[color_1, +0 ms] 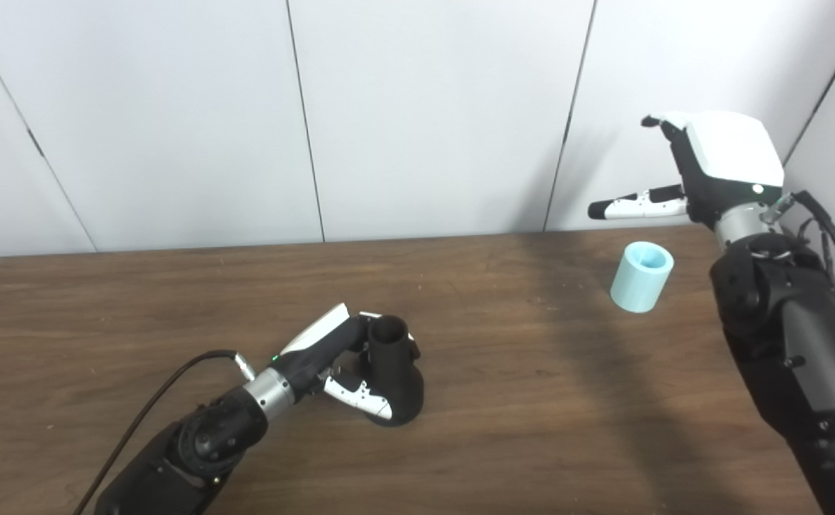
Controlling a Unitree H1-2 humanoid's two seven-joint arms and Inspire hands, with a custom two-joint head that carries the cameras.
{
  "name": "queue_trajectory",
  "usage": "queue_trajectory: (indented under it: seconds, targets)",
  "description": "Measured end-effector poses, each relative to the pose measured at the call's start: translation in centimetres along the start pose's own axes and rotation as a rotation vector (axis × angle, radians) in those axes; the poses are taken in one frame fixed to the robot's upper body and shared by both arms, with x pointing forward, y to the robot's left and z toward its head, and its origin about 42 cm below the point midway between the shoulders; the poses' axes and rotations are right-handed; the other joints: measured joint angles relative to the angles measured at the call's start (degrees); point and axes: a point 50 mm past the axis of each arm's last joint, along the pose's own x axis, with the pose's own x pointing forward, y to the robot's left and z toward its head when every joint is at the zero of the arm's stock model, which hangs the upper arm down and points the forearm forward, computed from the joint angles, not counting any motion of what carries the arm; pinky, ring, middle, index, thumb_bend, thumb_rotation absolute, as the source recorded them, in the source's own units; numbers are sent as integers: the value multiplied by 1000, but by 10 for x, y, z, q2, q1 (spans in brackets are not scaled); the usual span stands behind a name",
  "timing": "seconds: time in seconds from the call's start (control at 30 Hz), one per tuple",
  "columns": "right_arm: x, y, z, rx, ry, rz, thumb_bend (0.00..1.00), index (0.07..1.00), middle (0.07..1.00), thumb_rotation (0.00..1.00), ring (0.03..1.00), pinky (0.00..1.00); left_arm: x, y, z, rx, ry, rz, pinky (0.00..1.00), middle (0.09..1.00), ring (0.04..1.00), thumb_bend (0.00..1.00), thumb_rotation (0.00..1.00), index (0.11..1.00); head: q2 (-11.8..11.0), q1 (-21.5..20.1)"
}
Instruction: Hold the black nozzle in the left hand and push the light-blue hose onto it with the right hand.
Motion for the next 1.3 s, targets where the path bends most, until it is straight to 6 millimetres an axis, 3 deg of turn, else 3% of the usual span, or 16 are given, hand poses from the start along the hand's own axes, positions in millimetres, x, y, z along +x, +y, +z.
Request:
queue_trajectory:
  seconds: [0.1,0.17,0.33,0.57,0.87,1.3]
  targets:
    - [8,4,-6,8,41,68,969,792,796,479,772,658,0,0,0,1,-1,-1,425,510,466,508,76,491,1,2]
    - [14,4,-13,32,69,114,994,785,770,422,725,558,0,0,1,1,-2,-1,417,510,467,508,76,491,2,3]
    - [27,4,-26,16,142,282,1000,828,817,362,771,573,1,1,1,1,-3,-5,450,541,506,508,76,491,2,3]
    - [29,15,-34,33,212,447,1000,832,857,334,785,593,2,4,2,-1,1,-21,471,566,530,509,77,492,0,5]
    - [30,39,-34,56,213,450,1000,847,860,397,787,569,2,3,3,-10,2,-20,472,567,531,509,77,492,3,8]
    - [30,52,-27,46,156,433,1000,854,854,467,771,577,2,3,2,-13,4,-18,472,567,530,509,77,492,4,11]
